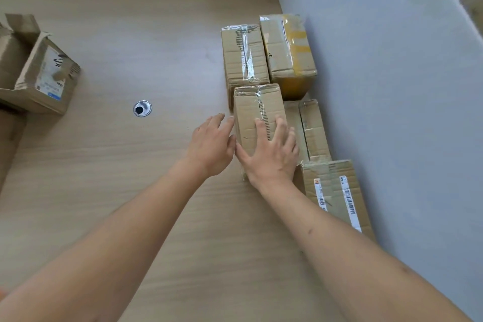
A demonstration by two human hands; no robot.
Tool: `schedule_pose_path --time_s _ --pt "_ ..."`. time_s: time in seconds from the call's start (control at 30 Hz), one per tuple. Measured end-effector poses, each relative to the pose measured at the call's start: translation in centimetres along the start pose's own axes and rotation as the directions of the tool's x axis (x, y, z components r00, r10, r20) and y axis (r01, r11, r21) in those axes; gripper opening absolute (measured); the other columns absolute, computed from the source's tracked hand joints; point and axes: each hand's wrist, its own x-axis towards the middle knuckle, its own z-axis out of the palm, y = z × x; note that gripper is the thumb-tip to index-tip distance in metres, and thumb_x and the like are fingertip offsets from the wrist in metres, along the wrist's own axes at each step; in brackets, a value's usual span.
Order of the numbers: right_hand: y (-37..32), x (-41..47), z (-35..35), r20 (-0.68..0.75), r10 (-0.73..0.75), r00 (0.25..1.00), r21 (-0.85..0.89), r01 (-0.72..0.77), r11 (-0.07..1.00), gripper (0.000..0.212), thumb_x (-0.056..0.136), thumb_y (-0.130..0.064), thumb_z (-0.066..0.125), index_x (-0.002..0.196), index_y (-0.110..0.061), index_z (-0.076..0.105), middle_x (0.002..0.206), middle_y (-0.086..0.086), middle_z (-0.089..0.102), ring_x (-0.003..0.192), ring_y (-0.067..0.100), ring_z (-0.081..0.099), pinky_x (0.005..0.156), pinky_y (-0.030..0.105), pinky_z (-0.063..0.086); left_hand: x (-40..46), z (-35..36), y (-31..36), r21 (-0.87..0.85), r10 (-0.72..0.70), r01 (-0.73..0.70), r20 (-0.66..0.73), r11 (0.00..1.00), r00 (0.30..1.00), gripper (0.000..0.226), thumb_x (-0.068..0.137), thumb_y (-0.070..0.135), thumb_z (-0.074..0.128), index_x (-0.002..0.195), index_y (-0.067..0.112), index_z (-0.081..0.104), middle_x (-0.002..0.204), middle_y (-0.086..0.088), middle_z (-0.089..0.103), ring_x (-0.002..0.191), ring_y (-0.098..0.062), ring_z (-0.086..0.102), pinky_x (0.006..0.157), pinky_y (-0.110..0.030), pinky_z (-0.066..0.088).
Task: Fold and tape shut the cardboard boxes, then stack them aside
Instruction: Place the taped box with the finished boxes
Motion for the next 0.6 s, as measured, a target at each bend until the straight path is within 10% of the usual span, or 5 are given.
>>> schedule_pose_path --time_s 0.6 --pt "-2.3 -2.9 -12.1 0.05 -0.328 0.943 -0.034 0.33 0.943 0.062 0.098 -0.058 0.042 0.145 -0.018 0.05 0.153 0.013 0.045 0.144 0.034 0.036 0.118 0.047 0.029 -7.8 -9.7 0.4 0.157 0.003 0.01 -0.084 0.987 0.996 0.054 0.106 0.043 0.04 0.154 0.02 0.037 0.16 -0.01 0.035 0.148 -0.032 0.033 0.117 -0.047 0.033"
